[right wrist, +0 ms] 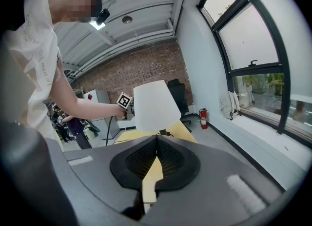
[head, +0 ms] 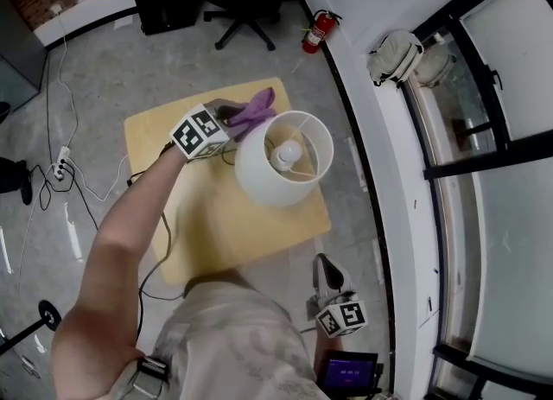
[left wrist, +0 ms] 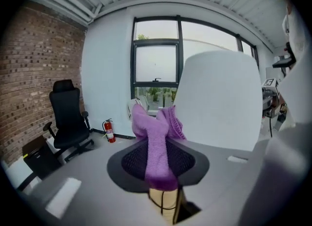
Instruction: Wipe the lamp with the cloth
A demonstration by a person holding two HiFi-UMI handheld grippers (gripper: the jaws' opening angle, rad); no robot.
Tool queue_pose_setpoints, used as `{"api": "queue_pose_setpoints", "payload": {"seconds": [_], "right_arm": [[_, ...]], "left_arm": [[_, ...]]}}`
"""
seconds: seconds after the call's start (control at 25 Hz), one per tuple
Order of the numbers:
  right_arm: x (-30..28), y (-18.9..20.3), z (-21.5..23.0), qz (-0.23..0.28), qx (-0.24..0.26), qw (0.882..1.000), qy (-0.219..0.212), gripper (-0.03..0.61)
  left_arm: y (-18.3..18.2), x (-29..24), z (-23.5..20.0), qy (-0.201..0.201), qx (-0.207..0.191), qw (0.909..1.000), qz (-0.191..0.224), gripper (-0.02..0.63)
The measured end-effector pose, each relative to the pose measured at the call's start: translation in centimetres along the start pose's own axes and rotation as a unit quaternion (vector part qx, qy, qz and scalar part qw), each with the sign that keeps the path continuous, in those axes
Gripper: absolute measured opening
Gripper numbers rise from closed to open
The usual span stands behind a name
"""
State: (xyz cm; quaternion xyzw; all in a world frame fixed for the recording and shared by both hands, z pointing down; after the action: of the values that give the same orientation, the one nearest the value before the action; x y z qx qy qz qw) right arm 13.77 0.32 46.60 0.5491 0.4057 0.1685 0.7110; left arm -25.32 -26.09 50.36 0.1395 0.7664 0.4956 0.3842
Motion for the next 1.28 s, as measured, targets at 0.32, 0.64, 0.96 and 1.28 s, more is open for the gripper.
{"api": "queue_pose_setpoints", "payload": {"seconds": [0.32,0.64,0.96,1.28], "right_arm": [[-0.1,-0.7,-1.2,-0.002,0.014,1.000,0.008,0.014],[0.3,-0.8,-2.4,-0.001,0.023,1.000,0.011,0.014],[0.2,0.1,-1.4,0.004,0.009,1.000,0.010,0.014],[1.2,1.0,1.2,0.001,-0.011,0.999,0.034,0.014]], "left_arm": [[-2.0,0.7,-1.9,0.009,-0.005,0.9997,0.021,0.094],[-11.6,2.8,-0.4,0.115,-0.074,0.9872,0.083,0.095],[-14.5,-0.6,1.7,0.188,-0.118,0.9748,0.025,0.095],[-10.6,-6.3,0.9,0.173,-0.142,0.9703,-0.092,0.095]]}}
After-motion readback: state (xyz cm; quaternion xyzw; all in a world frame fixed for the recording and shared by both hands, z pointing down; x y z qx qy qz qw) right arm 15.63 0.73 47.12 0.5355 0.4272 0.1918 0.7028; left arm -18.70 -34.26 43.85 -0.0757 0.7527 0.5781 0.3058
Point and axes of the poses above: the fingertips, and each gripper's own axes: x backward along the fingers, z to its right, y out of its underside, the point moved 10 cm from there along x, backward along the fingers, and after that the axes turned 12 degrees about x, right-handed, at the moved point
